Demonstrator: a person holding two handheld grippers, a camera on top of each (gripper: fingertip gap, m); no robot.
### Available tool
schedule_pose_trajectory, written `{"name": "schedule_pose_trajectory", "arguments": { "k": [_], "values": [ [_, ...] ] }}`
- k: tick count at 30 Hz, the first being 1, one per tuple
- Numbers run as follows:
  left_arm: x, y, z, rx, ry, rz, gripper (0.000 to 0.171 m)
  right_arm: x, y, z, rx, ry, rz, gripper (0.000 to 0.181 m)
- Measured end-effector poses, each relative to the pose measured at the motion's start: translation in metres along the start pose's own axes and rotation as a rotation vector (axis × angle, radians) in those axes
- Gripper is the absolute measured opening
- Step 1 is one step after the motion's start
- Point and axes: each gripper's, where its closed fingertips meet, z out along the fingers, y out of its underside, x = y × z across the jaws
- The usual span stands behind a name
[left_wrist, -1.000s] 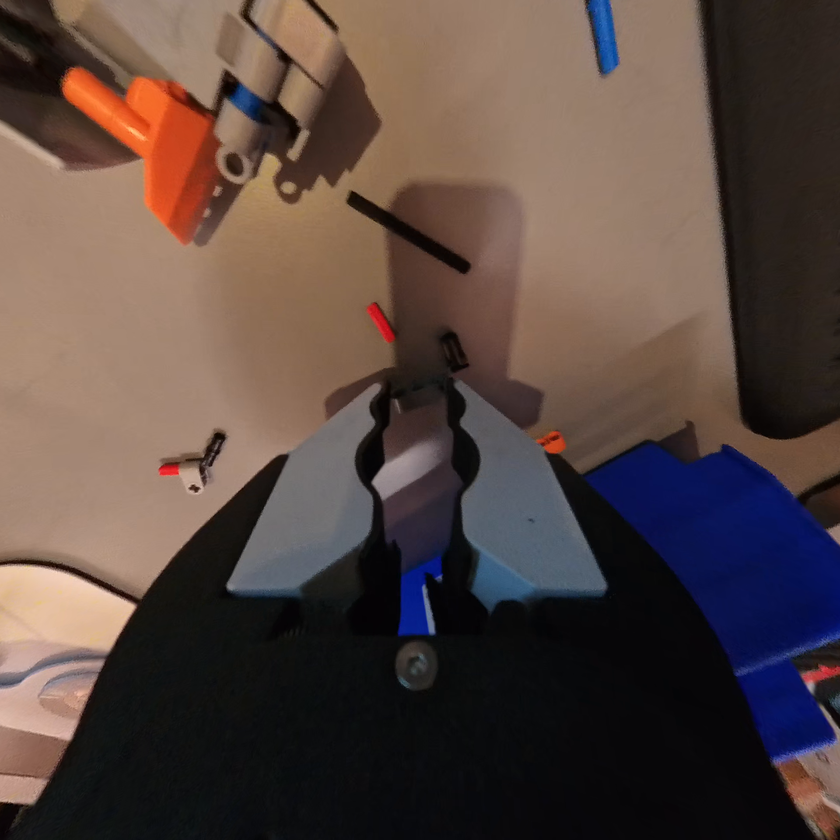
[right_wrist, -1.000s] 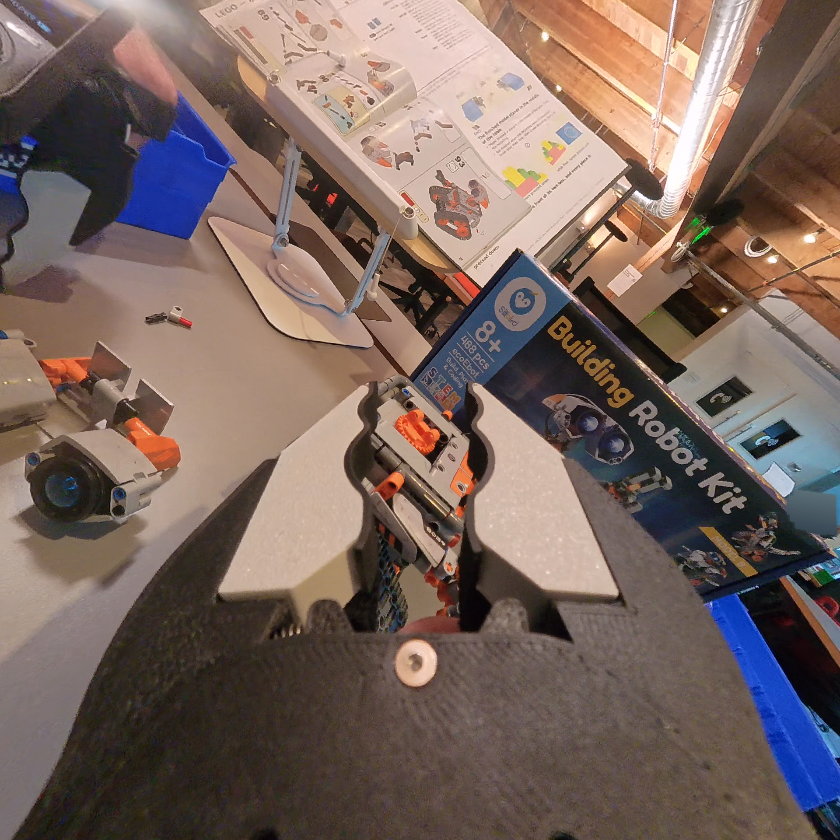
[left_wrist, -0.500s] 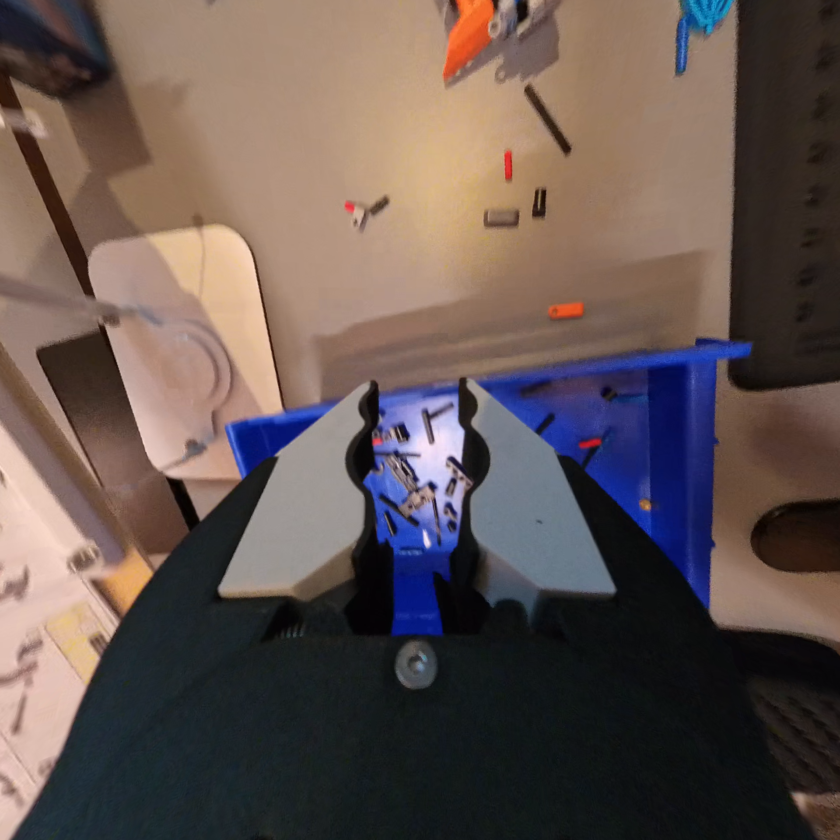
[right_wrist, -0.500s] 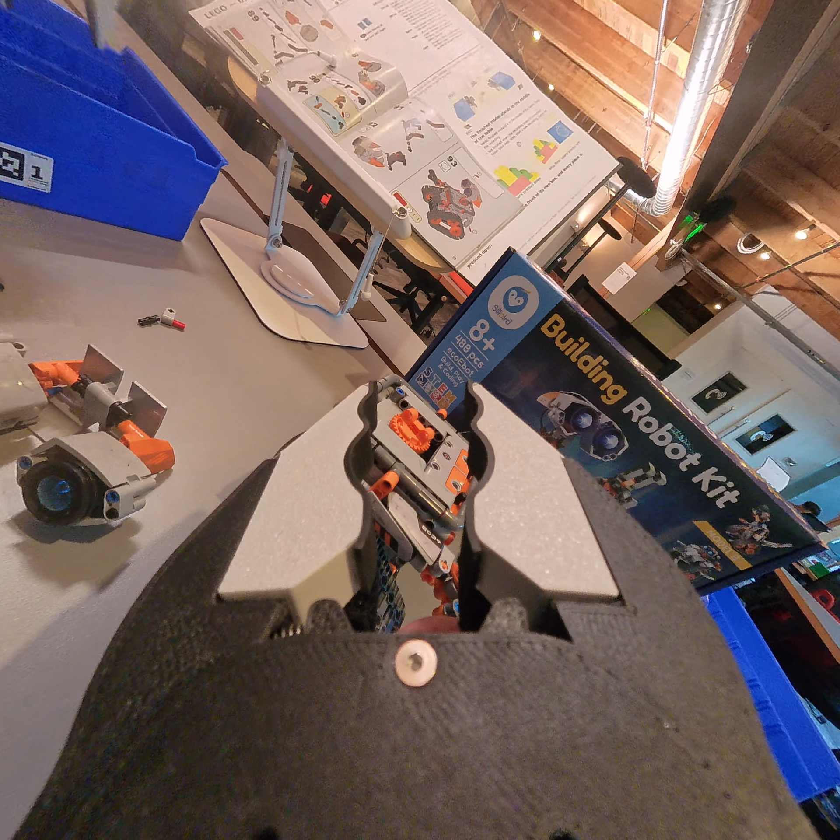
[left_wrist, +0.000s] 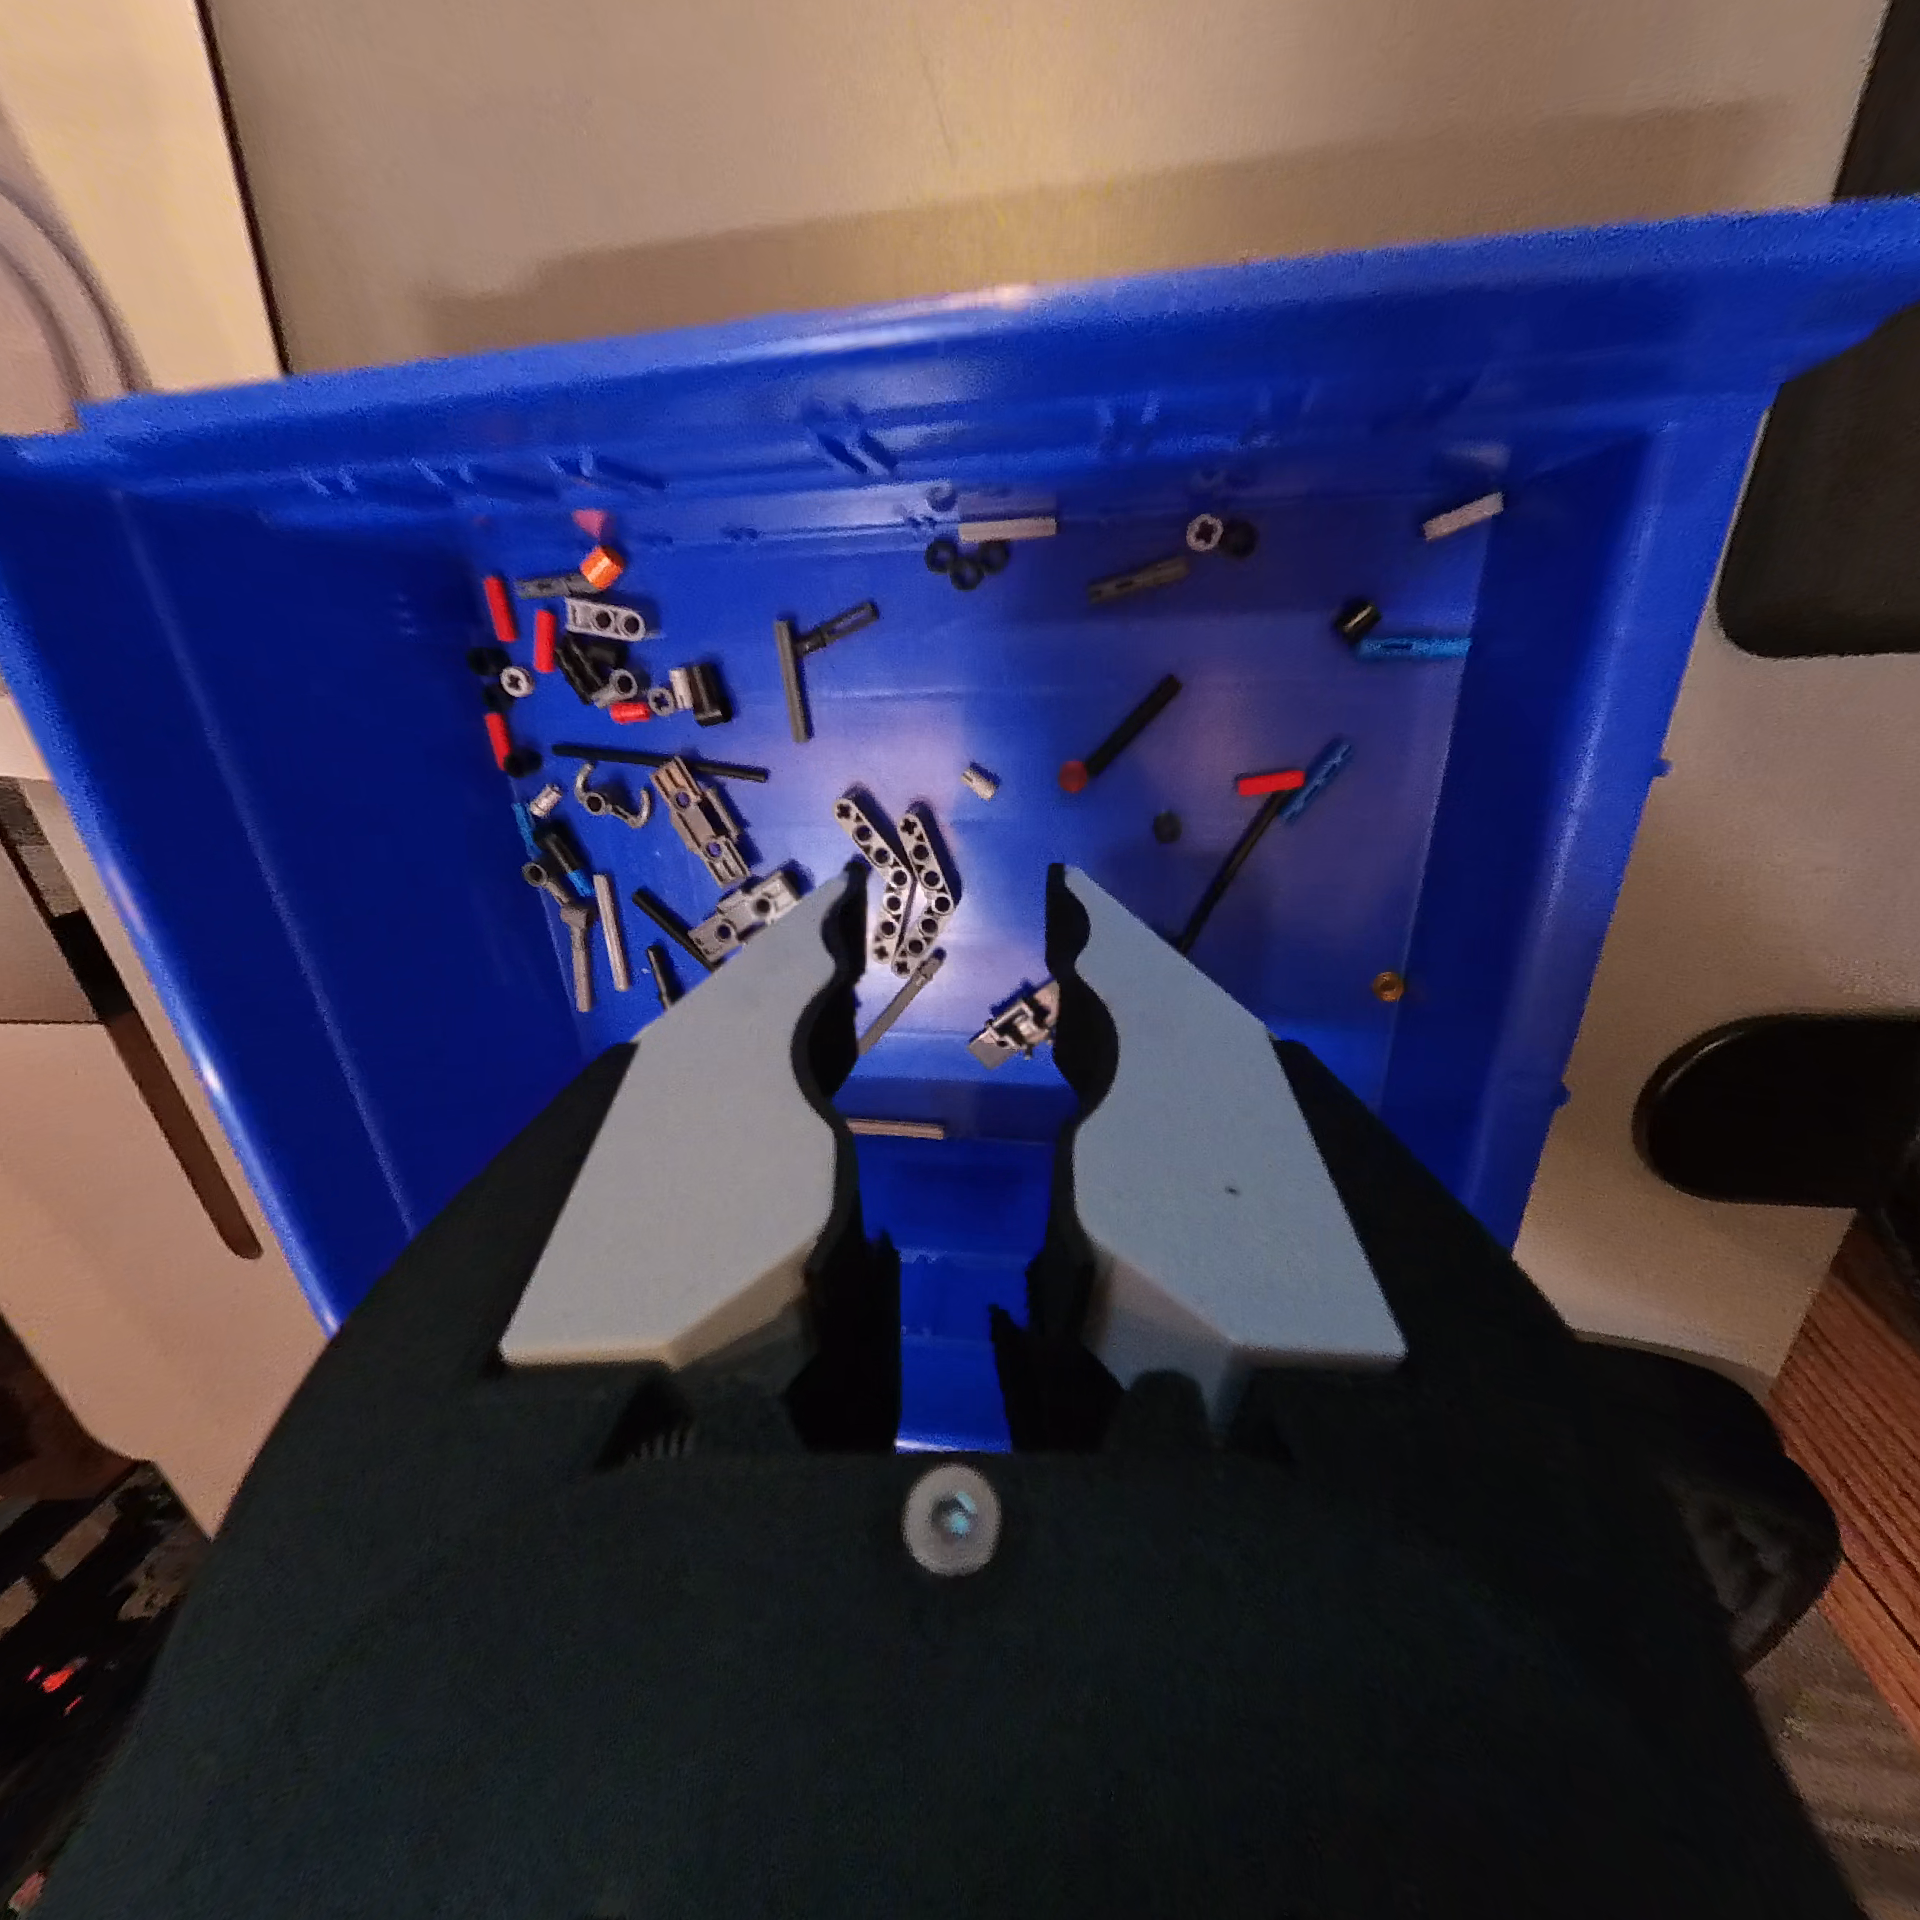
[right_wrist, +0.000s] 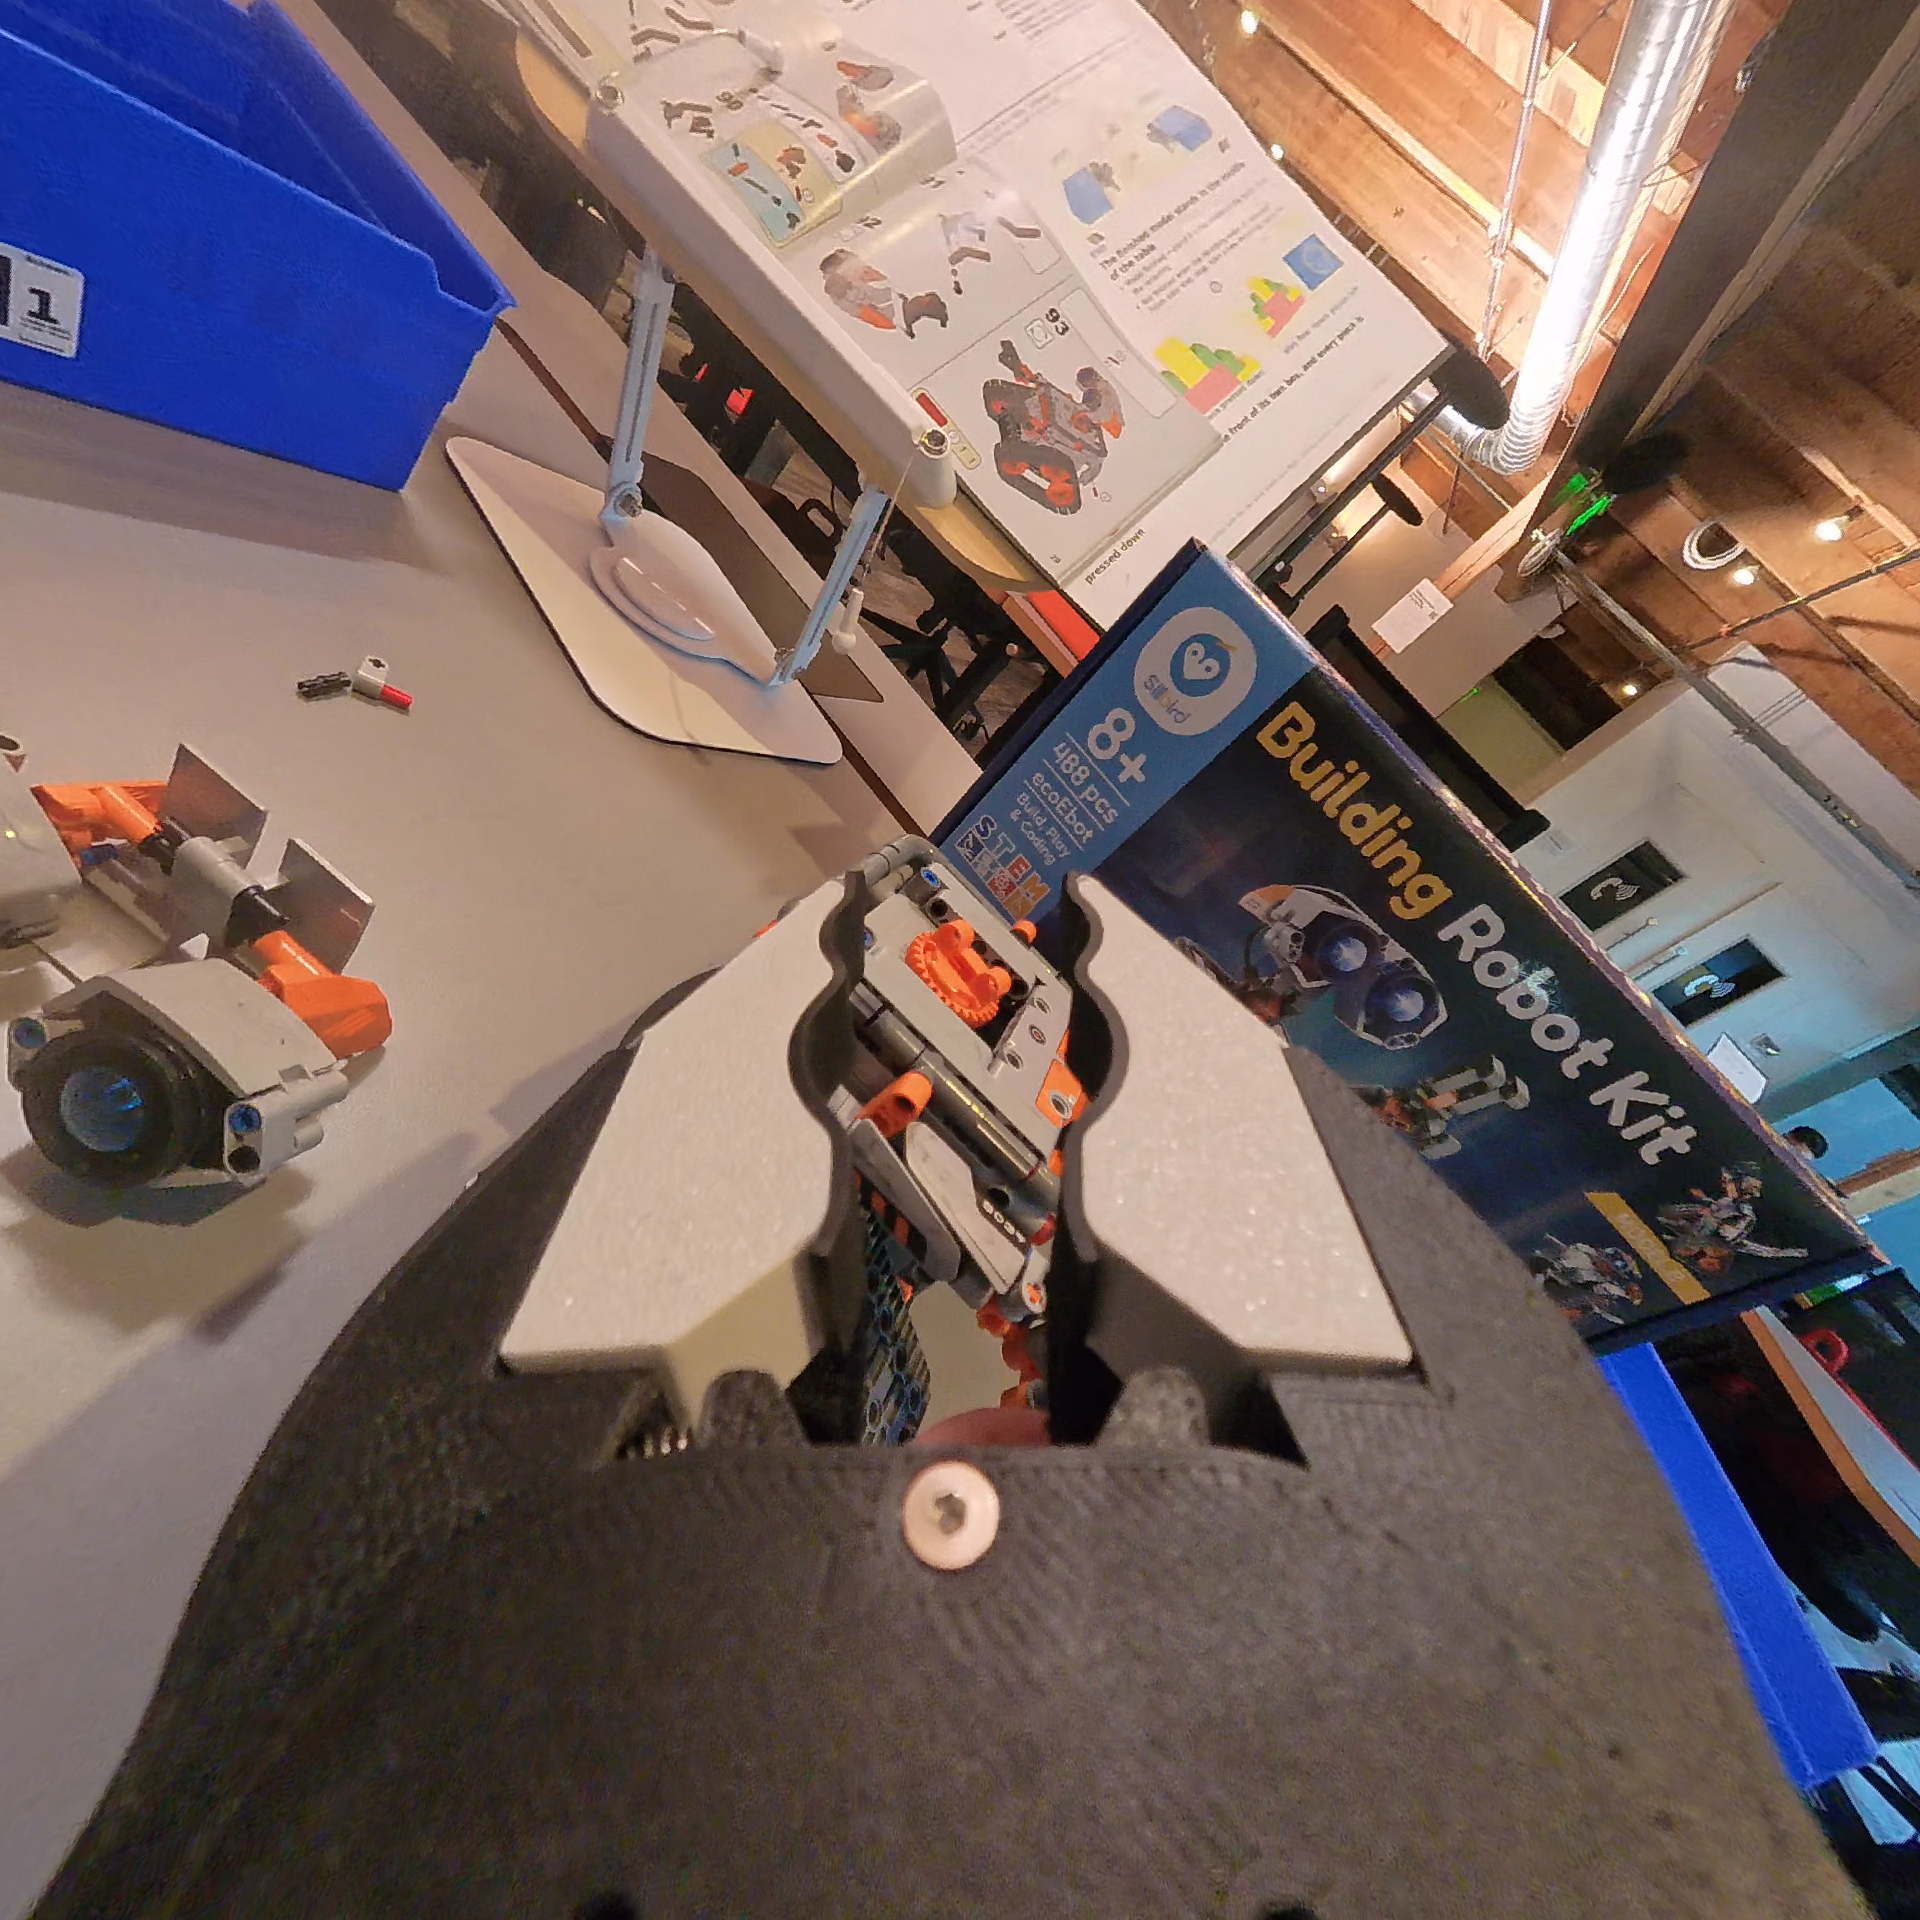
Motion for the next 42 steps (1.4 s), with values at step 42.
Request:
{"name": "schedule_pose_trajectory", "arguments": {
  "k": [42],
  "values": [
    [0.112, -0.062, 0.023, 0.202, 0.237, -0.047, 0.016, -0.076, -0.015, 0.002, -0.043, -0.237, 0.051, 0.034]
  ]
}}
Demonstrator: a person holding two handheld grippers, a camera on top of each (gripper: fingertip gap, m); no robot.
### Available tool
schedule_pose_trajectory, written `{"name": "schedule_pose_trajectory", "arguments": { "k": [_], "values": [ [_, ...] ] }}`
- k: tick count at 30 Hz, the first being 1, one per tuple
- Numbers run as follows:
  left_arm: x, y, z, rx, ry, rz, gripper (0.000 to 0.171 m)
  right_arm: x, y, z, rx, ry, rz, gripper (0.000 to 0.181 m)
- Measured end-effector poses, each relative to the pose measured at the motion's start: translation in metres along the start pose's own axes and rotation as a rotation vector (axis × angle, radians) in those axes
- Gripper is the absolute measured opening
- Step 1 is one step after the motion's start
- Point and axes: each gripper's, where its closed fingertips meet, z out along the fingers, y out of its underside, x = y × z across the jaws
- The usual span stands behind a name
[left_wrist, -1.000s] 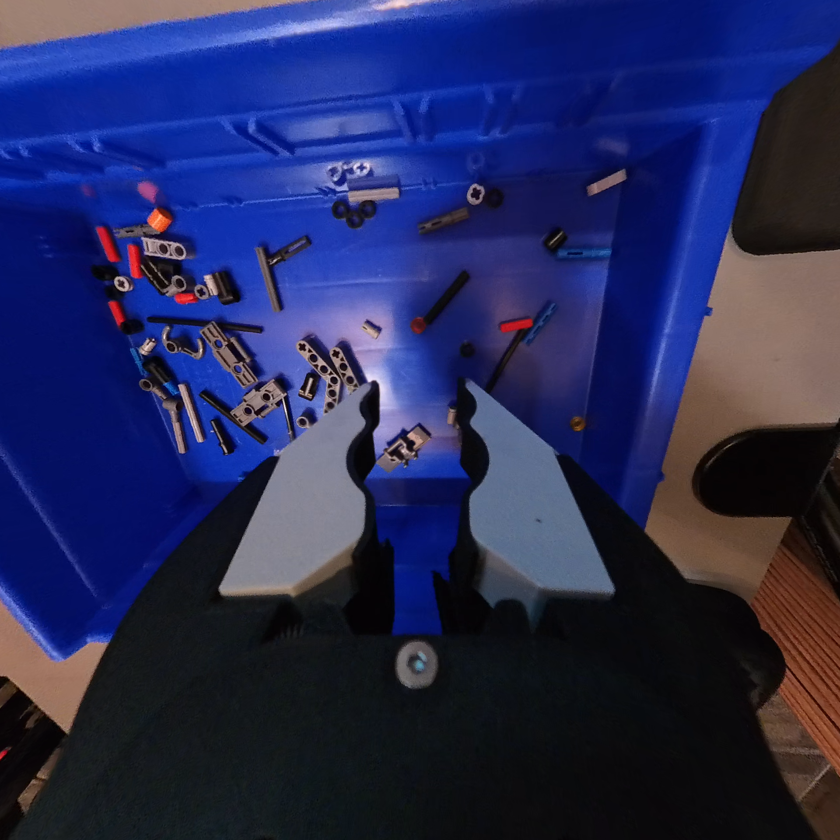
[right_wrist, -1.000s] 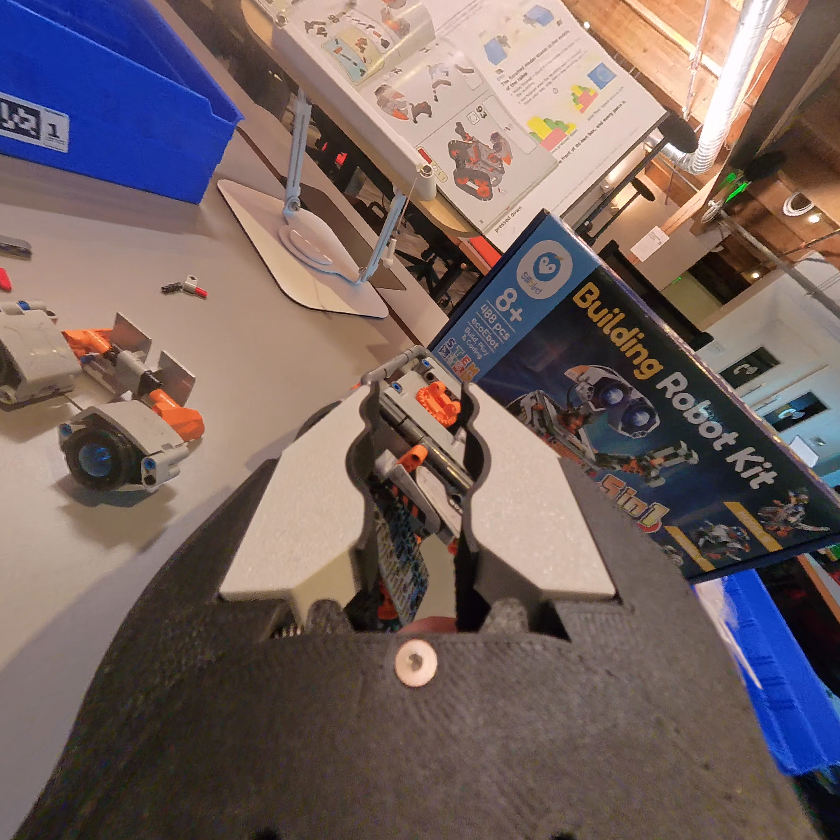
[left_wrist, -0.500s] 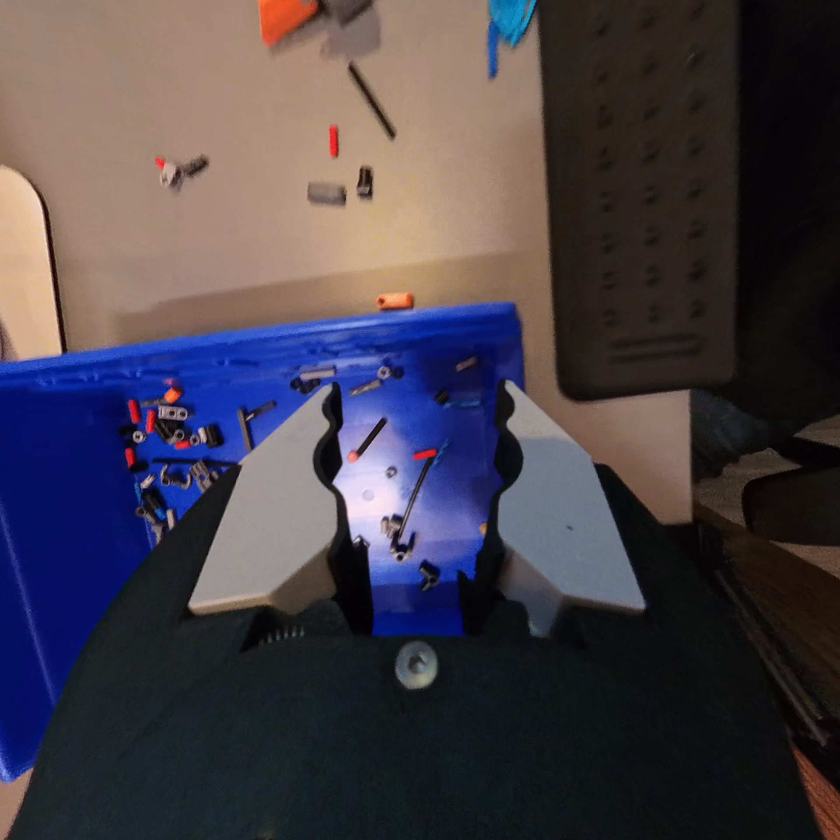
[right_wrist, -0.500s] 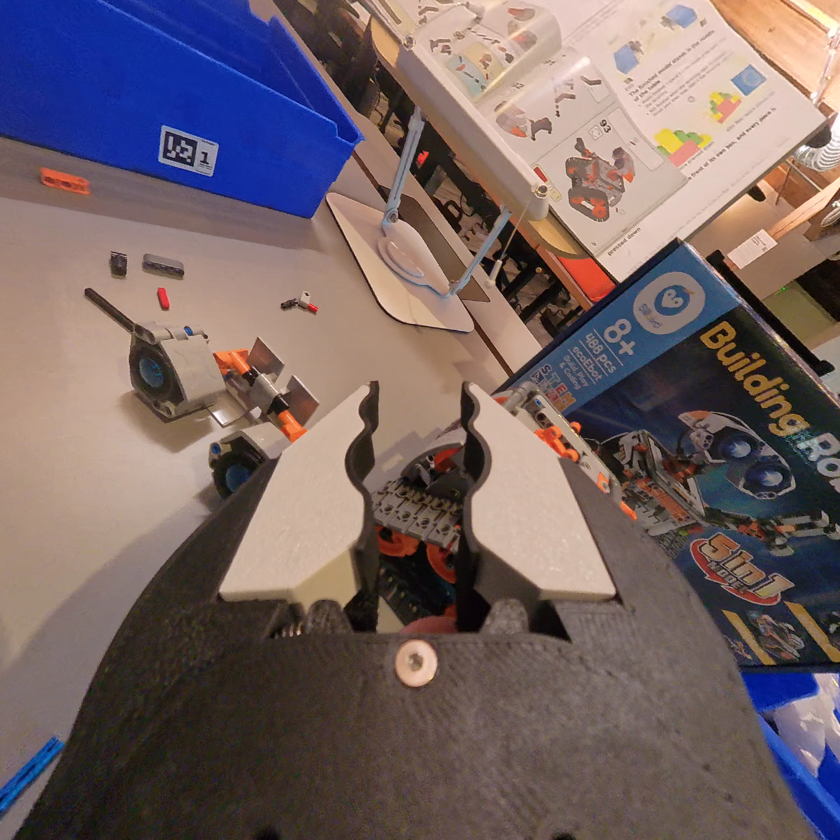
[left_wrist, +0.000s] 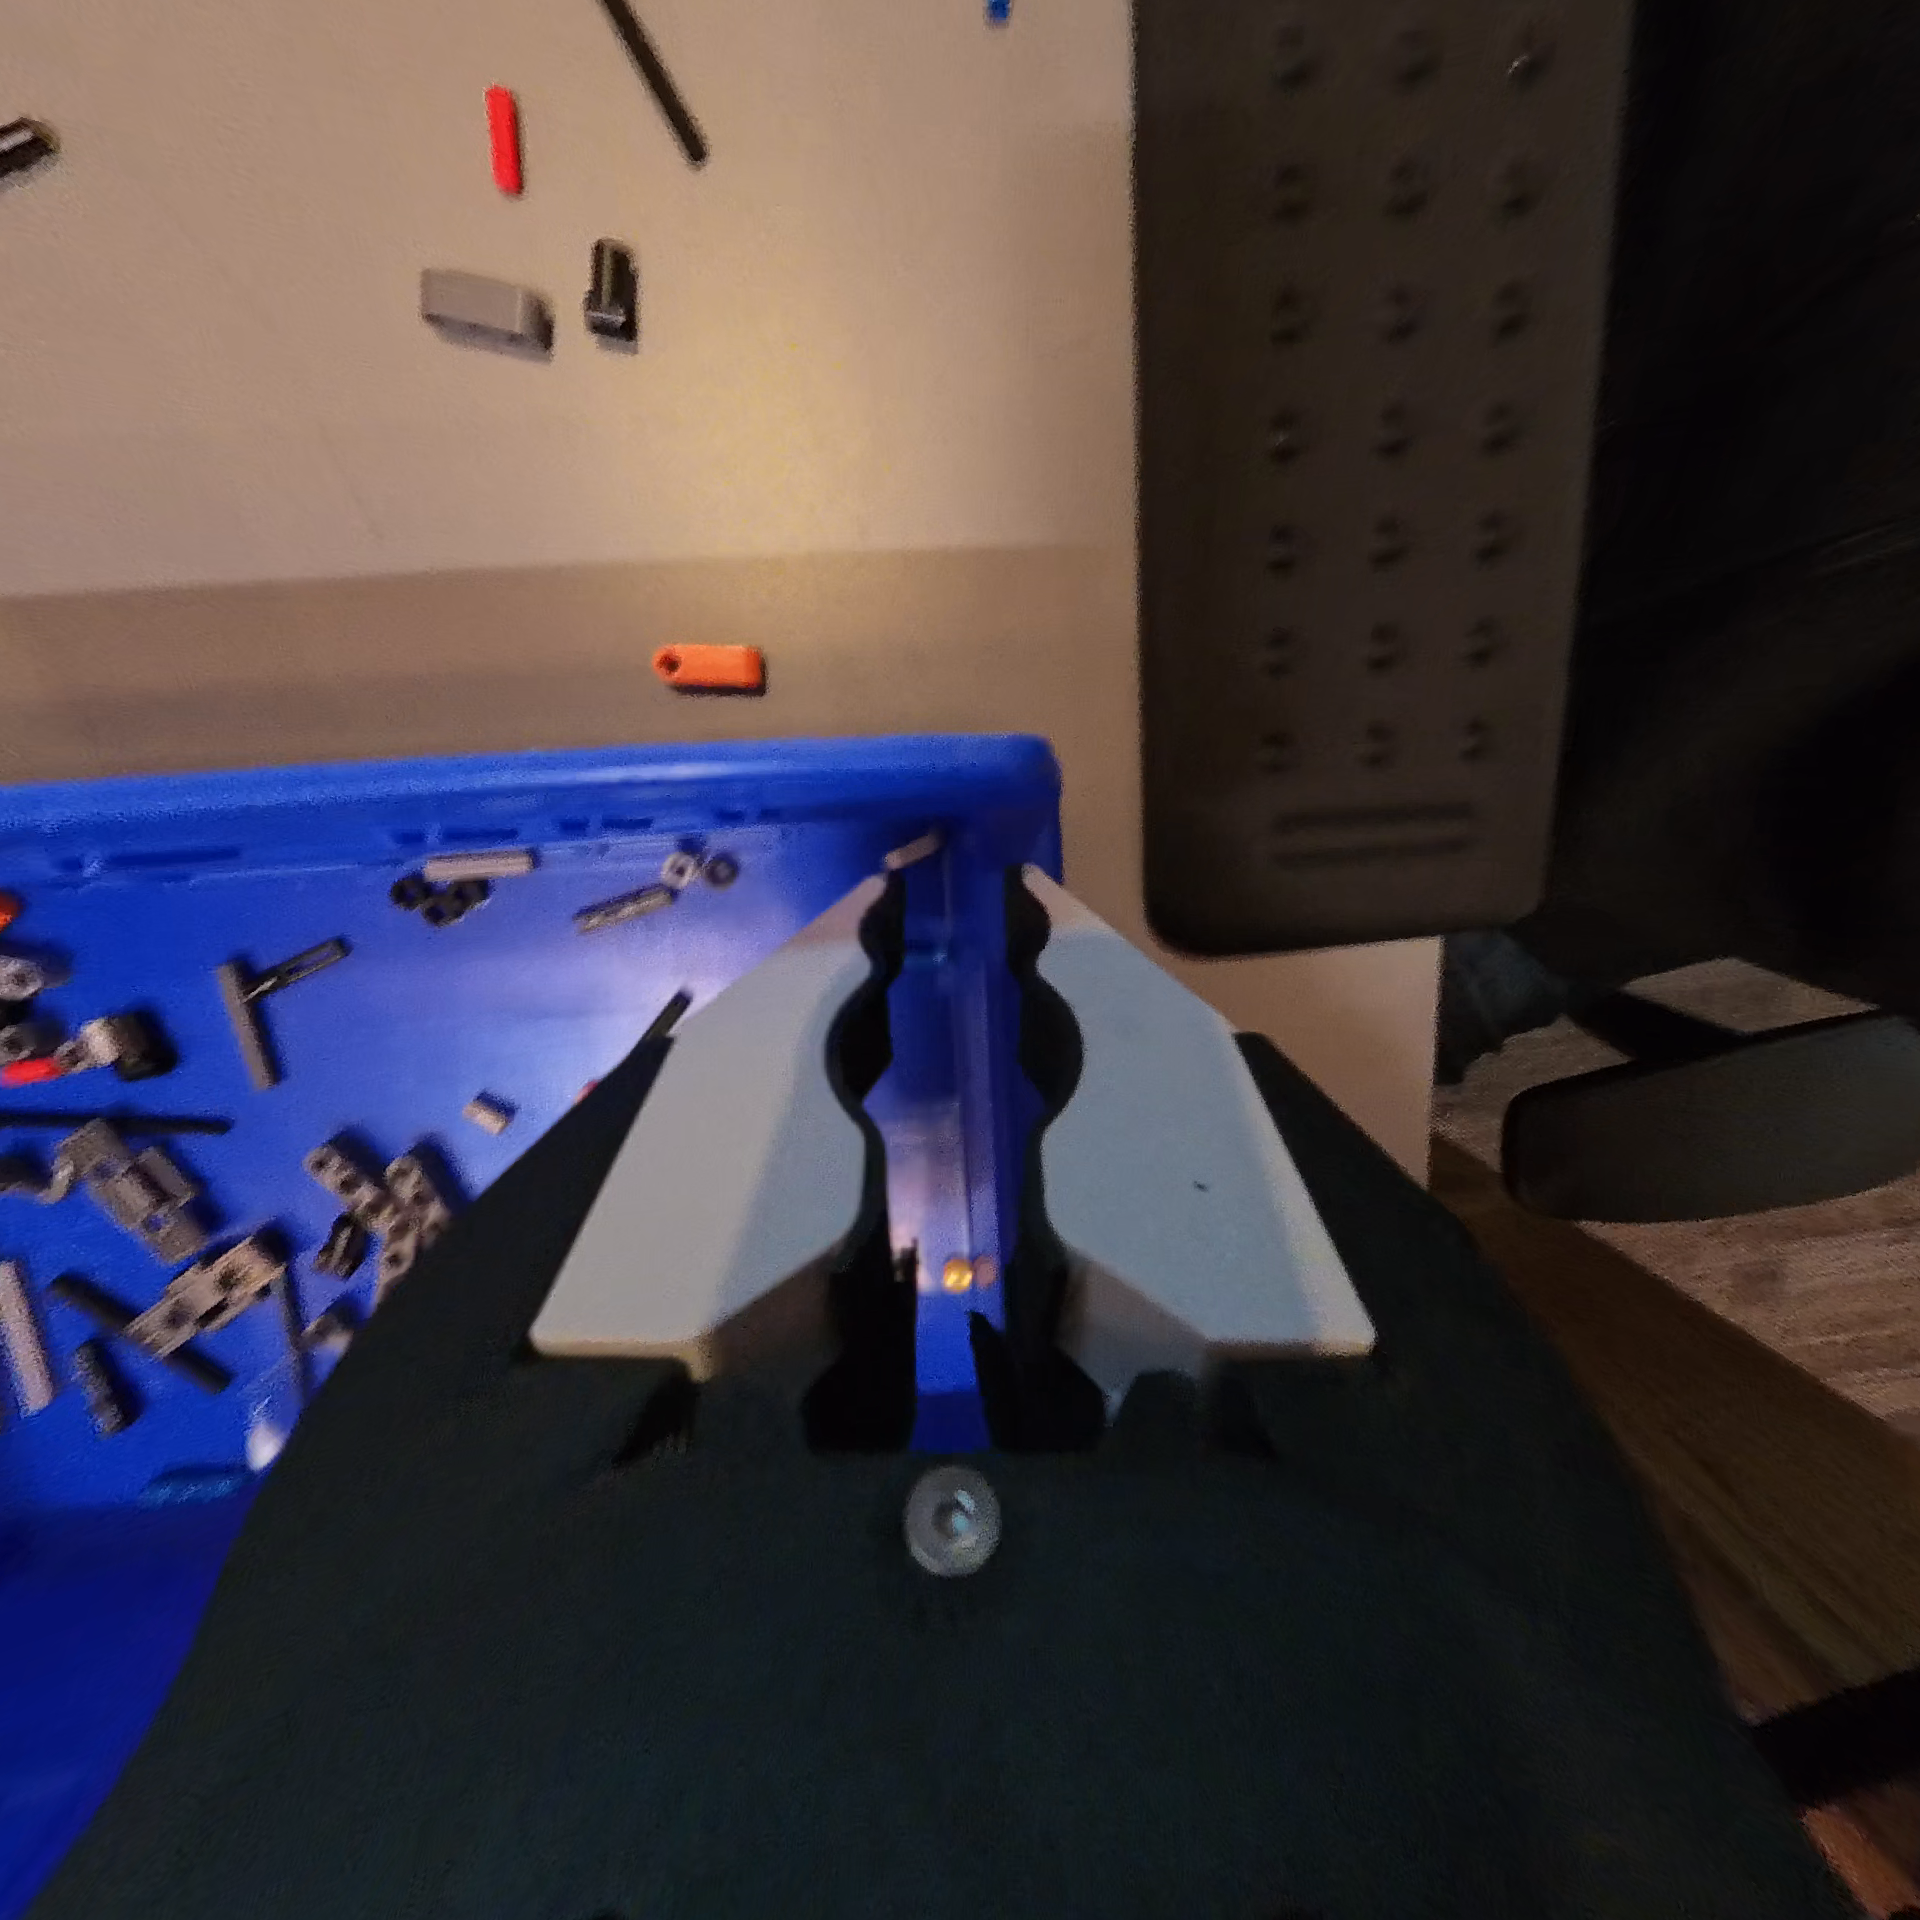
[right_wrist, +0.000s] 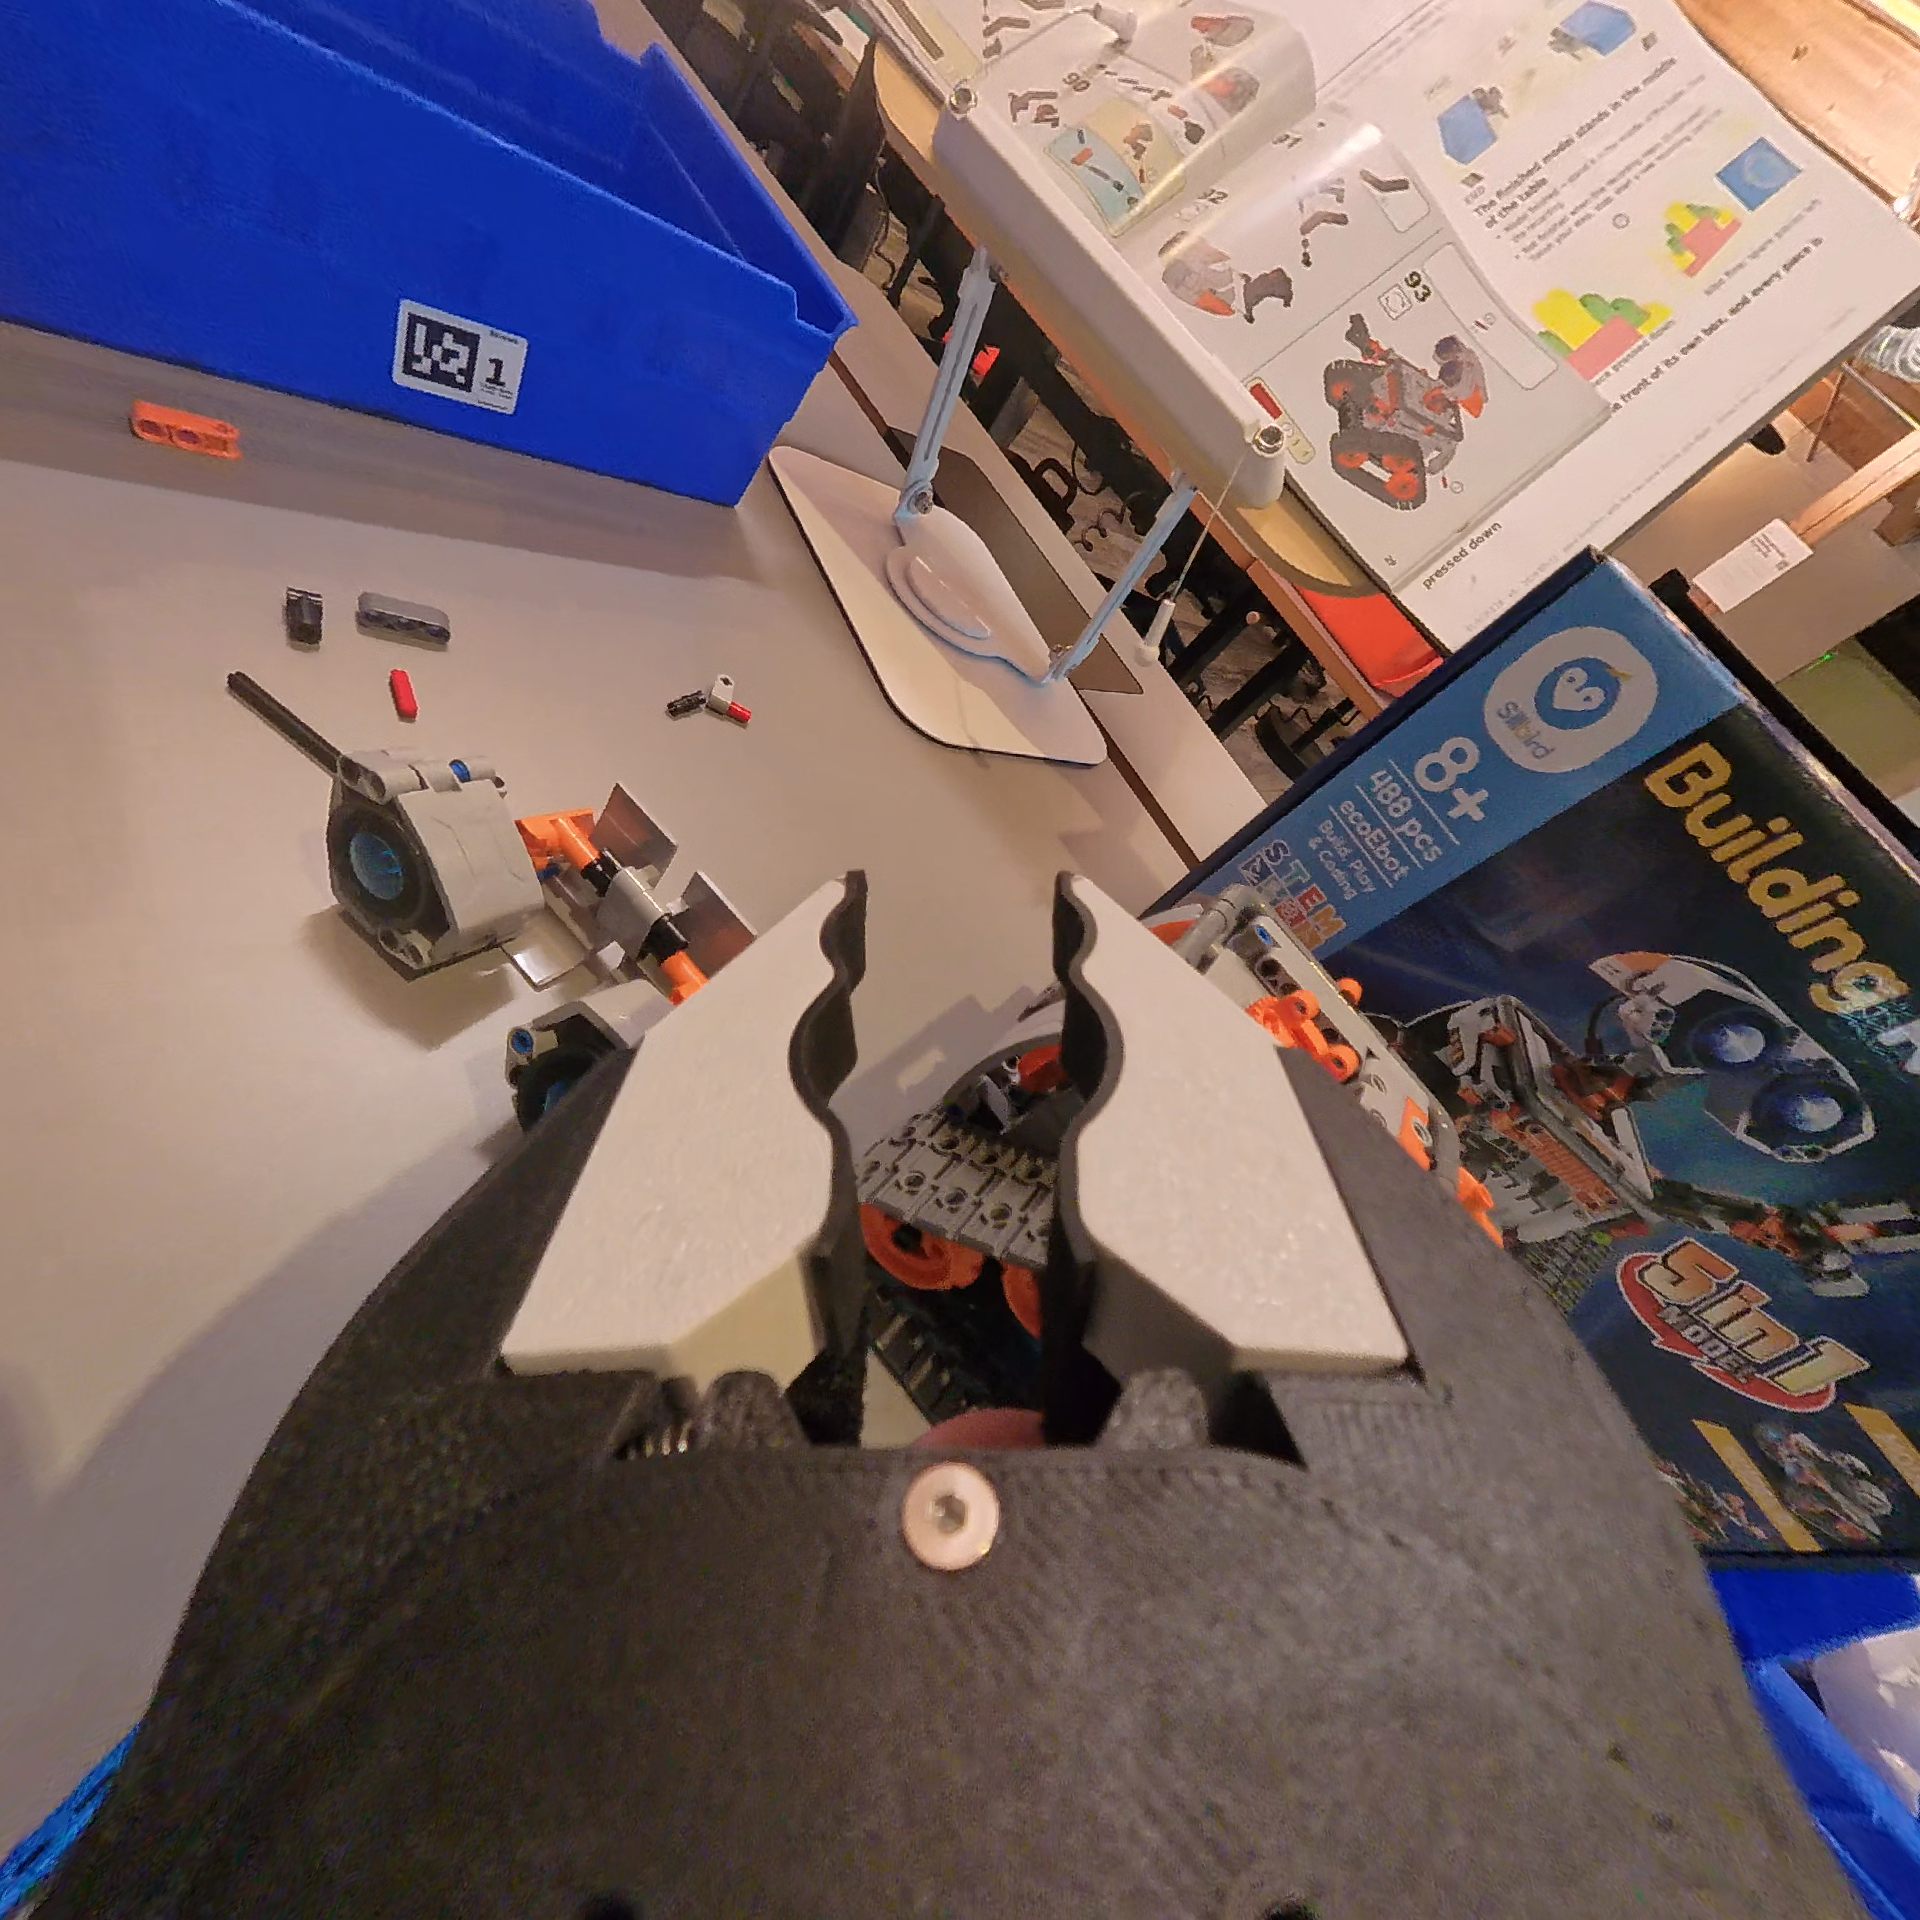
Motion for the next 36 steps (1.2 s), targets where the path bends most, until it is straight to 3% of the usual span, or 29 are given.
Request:
{"name": "schedule_pose_trajectory", "arguments": {
  "k": [3, 6, 10, 13, 16, 20, 25, 29, 36],
  "values": [
    [0.006, -0.01, 0.004, 0.076, 0.068, -0.046, 0.007, -0.001, 0.0, 0.001, -0.002, -0.007, -0.002, 0.034],
    [-0.005, -0.013, -0.002, 0.107, 0.008, -0.036, 0.011, -0.001, 0.001, 0.0, -0.002, -0.005, -0.002, 0.034],
    [-0.032, -0.013, -0.057, 0.203, -0.088, -0.061, 0.022, 0.0, 0.001, -0.001, 0.004, -0.003, 0.007, 0.034],
    [-0.082, 0.011, -0.103, 0.185, -0.312, -0.118, 0.031, 0.0, 0.003, 0.0, 0.001, -0.009, 0.011, 0.034],
    [-0.117, 0.046, -0.12, 0.107, -0.406, -0.193, 0.039, -0.001, 0.004, 0.001, -0.003, -0.014, 0.012, 0.034],
    [-0.127, 0.067, -0.091, 0.012, -0.328, -0.174, 0.036, 0.0, 0.005, 0.002, -0.008, -0.014, 0.015, 0.034],
    [-0.125, 0.098, -0.031, -0.276, -0.253, -0.082, 0.036, -0.001, 0.008, 0.003, -0.018, -0.018, 0.016, 0.034],
    [-0.122, 0.1, -0.011, -0.308, -0.201, -0.067, 0.032, 0.0, 0.01, 0.002, -0.021, -0.019, 0.017, 0.034],
    [-0.124, 0.103, -0.006, -0.347, -0.195, -0.057, 0.024, -0.001, 0.01, 0.002, -0.018, -0.027, 0.016, 0.034]
  ]
}}
